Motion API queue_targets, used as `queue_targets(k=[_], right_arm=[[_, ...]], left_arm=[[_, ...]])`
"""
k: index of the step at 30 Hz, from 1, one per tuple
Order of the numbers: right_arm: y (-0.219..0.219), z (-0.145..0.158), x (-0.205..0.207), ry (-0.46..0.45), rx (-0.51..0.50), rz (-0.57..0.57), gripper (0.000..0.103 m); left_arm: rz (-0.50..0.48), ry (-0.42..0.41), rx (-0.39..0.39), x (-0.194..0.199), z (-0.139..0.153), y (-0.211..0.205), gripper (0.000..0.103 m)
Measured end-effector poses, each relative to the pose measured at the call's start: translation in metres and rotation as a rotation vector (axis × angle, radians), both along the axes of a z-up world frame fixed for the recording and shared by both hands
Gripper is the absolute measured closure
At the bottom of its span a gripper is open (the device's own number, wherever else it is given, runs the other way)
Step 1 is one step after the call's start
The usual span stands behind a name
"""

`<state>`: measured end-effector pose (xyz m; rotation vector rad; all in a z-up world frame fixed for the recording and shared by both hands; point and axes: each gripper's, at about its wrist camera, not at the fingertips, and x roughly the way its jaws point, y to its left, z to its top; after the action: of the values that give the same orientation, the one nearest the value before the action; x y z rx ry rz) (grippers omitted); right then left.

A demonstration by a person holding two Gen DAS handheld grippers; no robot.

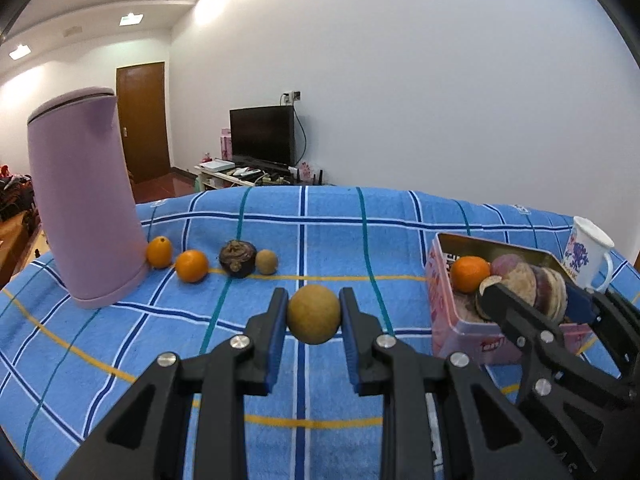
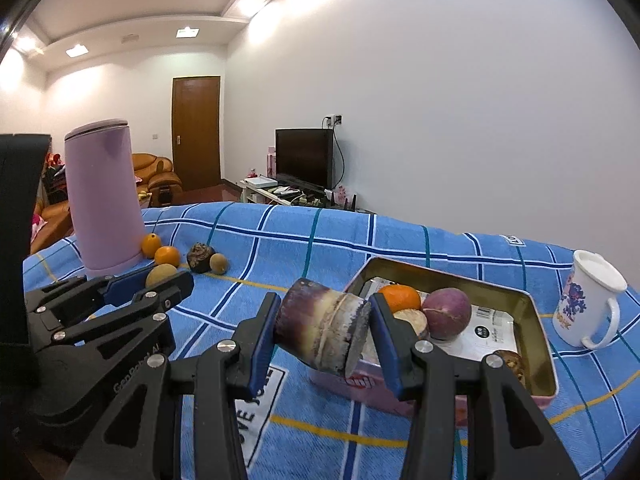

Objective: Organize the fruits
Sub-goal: 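Carry the tan fruit and the cylindrical chunk over the pink tin with both tools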

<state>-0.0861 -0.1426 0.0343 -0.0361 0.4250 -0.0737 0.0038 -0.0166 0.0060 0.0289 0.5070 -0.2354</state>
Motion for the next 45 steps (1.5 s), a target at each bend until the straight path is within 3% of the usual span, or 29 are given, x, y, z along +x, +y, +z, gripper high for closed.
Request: queue_targets(k=[12,33,45], right_arm=[[-0.016,0.001,-0.025,-0.003,-0.012,-0.016,0.056],[-0.062,0.005,-0.046,-0.01,-0.006,-0.094,0.056],[-0.101,0.011,-0.056,-0.029,0.009,-0.178,0.056]], left_arm=[[0.021,0.009,0.048,-0.017,-0.002,-0.009,0.076],[-0.034,0.006,0.097,-0.034,-0.002,-0.046,0.076],[-0.098,0.0,0.064,-0.038,0.01,-0.064,0.076]])
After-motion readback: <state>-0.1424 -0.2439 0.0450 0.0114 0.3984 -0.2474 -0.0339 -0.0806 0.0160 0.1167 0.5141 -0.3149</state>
